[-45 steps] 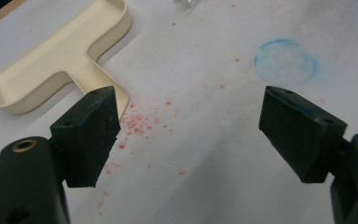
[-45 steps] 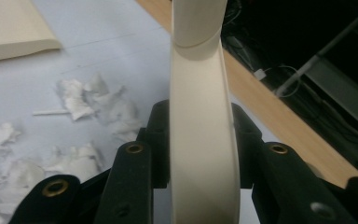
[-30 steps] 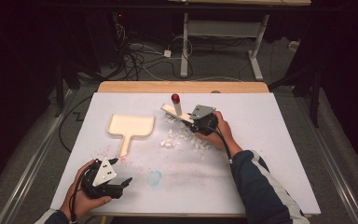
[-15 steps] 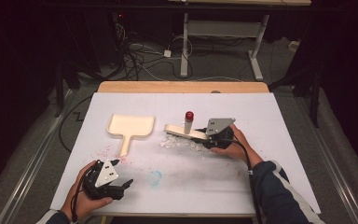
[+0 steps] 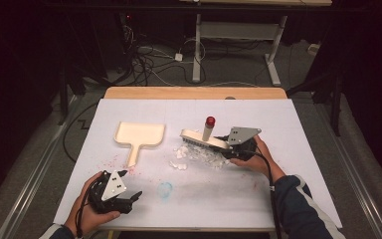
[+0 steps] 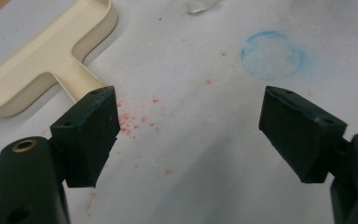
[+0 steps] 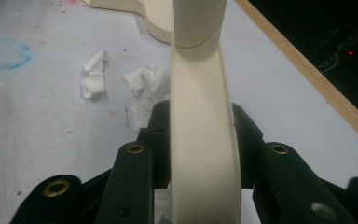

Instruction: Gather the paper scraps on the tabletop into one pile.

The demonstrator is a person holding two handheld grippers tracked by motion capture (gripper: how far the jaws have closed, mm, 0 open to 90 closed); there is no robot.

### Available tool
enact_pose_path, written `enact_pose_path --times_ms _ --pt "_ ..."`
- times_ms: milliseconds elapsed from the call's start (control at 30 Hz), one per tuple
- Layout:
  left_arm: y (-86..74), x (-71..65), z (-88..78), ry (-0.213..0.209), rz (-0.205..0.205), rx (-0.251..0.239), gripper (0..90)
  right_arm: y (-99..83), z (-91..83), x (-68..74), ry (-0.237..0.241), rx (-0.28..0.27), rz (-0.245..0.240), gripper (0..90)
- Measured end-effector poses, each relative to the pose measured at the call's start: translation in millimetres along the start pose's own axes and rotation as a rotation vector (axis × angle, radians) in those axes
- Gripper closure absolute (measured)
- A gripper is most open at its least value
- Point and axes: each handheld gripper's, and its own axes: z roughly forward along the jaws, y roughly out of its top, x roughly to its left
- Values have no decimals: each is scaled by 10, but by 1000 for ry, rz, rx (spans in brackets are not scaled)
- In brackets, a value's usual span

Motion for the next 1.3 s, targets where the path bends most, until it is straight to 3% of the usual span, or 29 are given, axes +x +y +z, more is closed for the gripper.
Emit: enact_pose_path --times_ms 200,333,467,567,867,1000,1133,1300 --pt "0 6 -9 1 -1 -7 197 25 -52 -40 -52 -33 43 678" --pt "0 9 -13 4 1 -6 197 49 -74 -46 -92 -21 58 679" --pt "5 4 -16 7 6 -5 197 59 -83 -41 -102 -20 60 678" --pt "5 2 -25 8 5 -8 197 77 -95 -36 -148 -28 84 678" --pt "4 6 -35 14 5 -10 197 129 -146 -98 -214 -55 240 678" --pt "5 9 -21 7 0 -8 197 176 -72 -162 -260 6 206 678" --pt "10 9 1 1 2 -2 197 198 160 -256 -303 105 144 678" --pt "-2 17 4 -6 -3 -2 197 203 455 -362 -302 207 73 679"
